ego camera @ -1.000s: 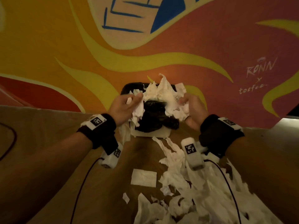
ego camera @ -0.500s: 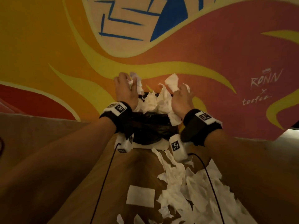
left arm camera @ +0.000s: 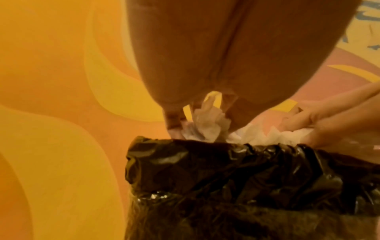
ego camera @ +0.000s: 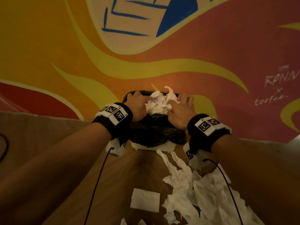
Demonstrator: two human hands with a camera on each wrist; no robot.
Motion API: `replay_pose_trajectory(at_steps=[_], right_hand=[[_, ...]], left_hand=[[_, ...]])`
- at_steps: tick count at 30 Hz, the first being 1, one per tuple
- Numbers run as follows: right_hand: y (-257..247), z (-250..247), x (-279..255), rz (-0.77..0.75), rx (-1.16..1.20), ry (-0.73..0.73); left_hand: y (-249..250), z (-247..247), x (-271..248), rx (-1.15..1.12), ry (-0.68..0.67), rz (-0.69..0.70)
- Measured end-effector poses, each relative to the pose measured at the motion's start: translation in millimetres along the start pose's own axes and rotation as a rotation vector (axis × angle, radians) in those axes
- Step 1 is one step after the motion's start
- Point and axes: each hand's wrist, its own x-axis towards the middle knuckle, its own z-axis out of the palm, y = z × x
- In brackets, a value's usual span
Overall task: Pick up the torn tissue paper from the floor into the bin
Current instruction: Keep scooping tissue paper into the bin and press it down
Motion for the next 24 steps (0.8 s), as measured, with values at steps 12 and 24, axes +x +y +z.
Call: replay_pose_trajectory(at_steps=[12, 24], right_hand=[[12.1, 3.1, 9.3, 0.026, 0.049, 0.257], [19.8, 4.7, 12.0, -0.149, 0.063, -0.163]], left_hand=[[31.9, 10.6, -8.9, -0.079, 0.331, 0.243], [35.6, 21.6, 2.0, 0.186, -0.194, 0.135]])
